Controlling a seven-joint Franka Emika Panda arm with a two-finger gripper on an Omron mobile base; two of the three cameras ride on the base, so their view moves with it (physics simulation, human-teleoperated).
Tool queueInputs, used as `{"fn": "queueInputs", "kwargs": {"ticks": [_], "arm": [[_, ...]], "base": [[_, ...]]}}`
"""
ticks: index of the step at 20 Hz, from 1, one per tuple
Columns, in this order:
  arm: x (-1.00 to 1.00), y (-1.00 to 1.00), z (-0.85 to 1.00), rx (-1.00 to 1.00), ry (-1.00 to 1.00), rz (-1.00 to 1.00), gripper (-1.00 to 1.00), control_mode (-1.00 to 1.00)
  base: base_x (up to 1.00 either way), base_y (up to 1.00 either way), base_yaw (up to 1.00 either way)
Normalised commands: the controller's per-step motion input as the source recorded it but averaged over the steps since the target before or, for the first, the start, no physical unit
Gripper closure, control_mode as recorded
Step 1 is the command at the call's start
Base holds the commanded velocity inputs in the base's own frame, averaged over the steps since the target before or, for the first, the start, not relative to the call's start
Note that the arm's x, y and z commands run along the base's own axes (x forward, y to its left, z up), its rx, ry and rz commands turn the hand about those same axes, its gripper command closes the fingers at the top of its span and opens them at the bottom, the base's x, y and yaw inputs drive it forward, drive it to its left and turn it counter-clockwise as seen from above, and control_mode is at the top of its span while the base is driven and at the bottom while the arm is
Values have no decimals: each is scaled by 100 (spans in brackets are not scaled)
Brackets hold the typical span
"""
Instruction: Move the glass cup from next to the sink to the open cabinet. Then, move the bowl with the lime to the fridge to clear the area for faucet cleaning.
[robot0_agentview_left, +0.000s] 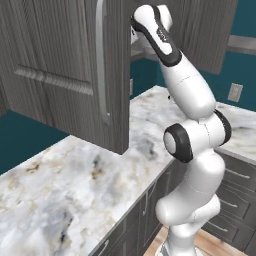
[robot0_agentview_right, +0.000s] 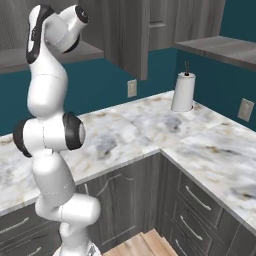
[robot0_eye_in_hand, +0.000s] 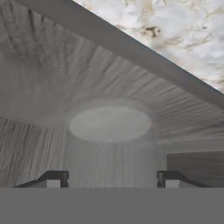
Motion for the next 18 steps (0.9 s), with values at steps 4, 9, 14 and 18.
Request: {"fn": "queueInputs", "kwargs": {"ticks": [4,9,14,18], "arm": [[64,17,-60,-4,5,-8,100,-100],[87,27,-39,-1,2,-7,100,-100],[75,27,-17,0,2,-5,100,-100],[-52,-38,0,4,-3,-1,-100,-100]], "base": [[0,0,0],[0,0,0],[0,0,0],[0,0,0]]}}
